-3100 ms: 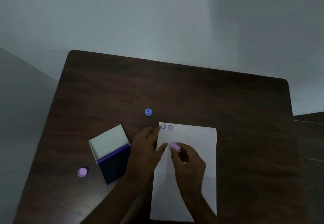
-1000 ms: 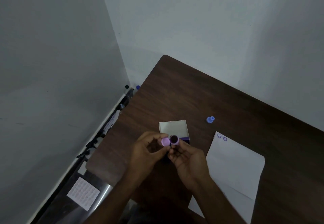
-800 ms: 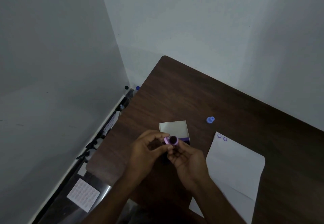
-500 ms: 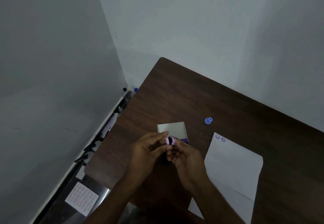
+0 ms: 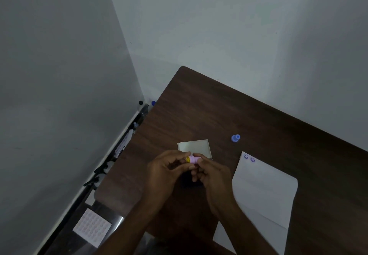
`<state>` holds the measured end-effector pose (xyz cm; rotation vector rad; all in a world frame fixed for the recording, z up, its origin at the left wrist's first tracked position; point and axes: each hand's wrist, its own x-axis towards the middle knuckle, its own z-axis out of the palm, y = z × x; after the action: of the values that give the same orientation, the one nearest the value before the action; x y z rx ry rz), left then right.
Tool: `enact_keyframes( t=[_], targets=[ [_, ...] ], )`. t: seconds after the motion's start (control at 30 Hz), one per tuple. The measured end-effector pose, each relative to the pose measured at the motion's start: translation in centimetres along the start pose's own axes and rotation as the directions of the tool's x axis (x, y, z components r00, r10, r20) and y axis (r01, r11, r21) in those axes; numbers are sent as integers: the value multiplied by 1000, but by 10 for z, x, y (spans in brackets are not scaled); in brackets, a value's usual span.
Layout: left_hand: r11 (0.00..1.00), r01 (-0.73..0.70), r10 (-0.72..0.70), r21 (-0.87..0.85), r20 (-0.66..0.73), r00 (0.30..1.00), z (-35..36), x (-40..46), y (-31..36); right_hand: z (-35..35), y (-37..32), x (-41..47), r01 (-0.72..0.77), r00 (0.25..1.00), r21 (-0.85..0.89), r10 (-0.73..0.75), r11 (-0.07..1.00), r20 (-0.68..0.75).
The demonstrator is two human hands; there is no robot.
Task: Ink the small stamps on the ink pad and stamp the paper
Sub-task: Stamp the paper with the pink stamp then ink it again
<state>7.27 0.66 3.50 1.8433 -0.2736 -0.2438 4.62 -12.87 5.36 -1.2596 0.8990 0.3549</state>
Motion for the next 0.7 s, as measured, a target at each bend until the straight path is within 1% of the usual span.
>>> enact_keyframes(
  t=[0.17, 0.27, 0.37, 0.47, 0.53, 0.6, 0.7],
  targets=[
    [997, 17, -18, -72, -18, 1000, 1, 3, 0, -3, 8, 1, 85, 996, 3, -85, 996, -32],
    [993, 53, -54, -107, -9, 999, 4, 3, -1, -8, 12, 2, 148, 988, -70, -151, 987, -43],
    [990, 65, -67, -124, -4, 998, 4, 5, -1, -16, 10, 3, 200, 980, -102, -200, 974, 16],
    [987, 117, -115, -112, 31, 993, 5, 8, -4, -27, 7, 4, 252, 967, -122, -244, 960, 78],
    [984, 154, -150, -93, 46, 988, 9, 10, -7, -31, 7, 6, 255, 965, -85, -249, 963, 83],
    [976, 204, -198, -76, 77, 977, 16, 12, -7, -34, 7, 9, 245, 968, -48, -242, 968, 58],
    [966, 256, -250, -27, 138, 958, 27, 19, -6, -42, 7, 16, 223, 975, -50, -223, 973, 17]
  ],
)
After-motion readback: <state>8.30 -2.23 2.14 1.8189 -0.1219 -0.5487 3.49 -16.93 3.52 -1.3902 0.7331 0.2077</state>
